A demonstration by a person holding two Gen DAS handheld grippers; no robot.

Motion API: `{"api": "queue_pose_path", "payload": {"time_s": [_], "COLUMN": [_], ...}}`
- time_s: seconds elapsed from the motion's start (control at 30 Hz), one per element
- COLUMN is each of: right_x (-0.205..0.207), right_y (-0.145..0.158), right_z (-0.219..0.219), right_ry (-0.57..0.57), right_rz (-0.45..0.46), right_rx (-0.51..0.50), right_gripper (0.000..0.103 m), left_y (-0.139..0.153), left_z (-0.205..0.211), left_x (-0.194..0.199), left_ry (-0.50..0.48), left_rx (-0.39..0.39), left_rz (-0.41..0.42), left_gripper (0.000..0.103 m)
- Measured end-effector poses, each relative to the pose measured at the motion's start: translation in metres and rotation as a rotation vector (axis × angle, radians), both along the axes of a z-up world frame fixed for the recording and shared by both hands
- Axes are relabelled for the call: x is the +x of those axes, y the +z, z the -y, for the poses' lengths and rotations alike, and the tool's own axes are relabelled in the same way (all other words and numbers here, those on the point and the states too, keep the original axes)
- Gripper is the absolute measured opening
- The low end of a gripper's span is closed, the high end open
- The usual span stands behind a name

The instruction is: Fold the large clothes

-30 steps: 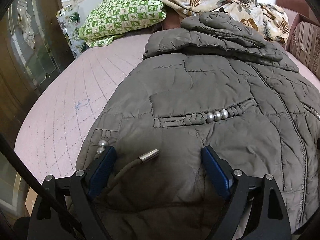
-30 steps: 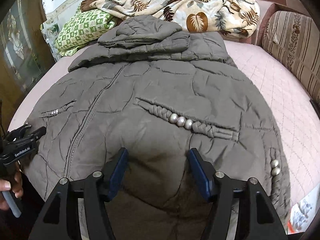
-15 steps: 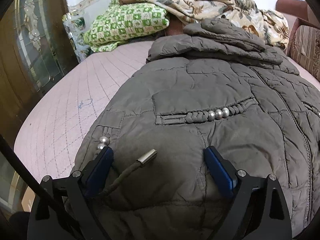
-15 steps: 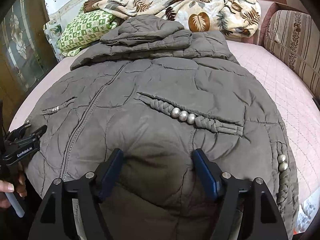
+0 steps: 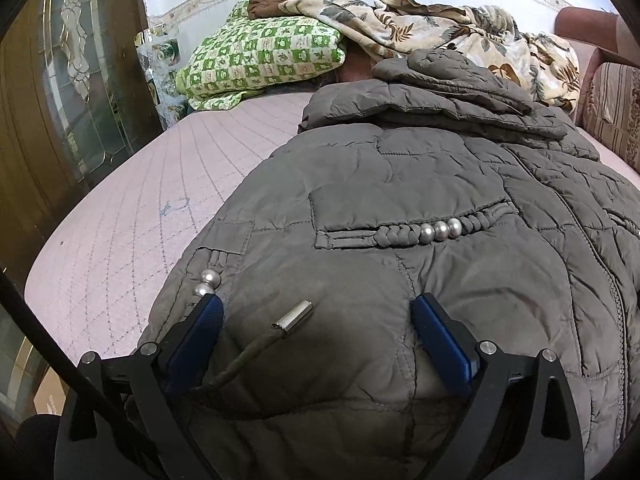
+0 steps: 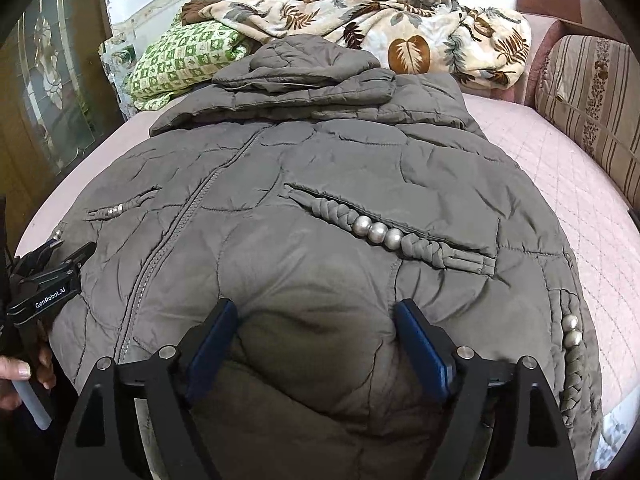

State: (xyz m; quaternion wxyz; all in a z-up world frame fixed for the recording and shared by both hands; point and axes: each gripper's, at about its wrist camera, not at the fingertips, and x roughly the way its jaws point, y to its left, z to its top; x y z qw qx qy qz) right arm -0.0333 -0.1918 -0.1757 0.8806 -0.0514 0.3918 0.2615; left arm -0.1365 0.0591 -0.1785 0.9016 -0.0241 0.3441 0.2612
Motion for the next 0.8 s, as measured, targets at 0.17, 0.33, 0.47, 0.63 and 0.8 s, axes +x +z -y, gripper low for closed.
{"api": "queue_pose_path", "payload": {"time_s": [0.17,0.33,0.47,0.63,0.8], "right_x": [-0.0008,-0.0022,-0.0022,-0.0026,-0.0031], "right_y": [-0.0007,-0.0008,-0.0008,-0.0008,-0.0004], "right_z": [0.0,-0.0012,-0.0014,-0.0017,-0.0024], "right_ry": [0.003,0.002,0.003,0.003,0.002], "right_rz": [0.007,0.008,0.009,0.011,0.007], "right_rx": [0.0,-0.002,-0.002,-0.003,-0.004], "right_gripper": [0.085,0.087,0.087,0.087,0.087], "left_y": [0.0001,-0.0002,-0.0005,0.0001,0.0007], "left_z": [-0.0002,-0.0001,0.0,0.0,0.0006], "left_x": [-0.0004,-0.0003,-0.0007,-0.0005,0.0003], "left_ry": [-0.002,-0.001,0.0,-0.002,-0.004], "left_rx": [0.003,0.004,0.003,0.005,0.003], "left_rz": [0.0,0.003,0.001,0.006,0.002], "left_gripper": [0.096,0.096,0.096,0.096,0.096]}}
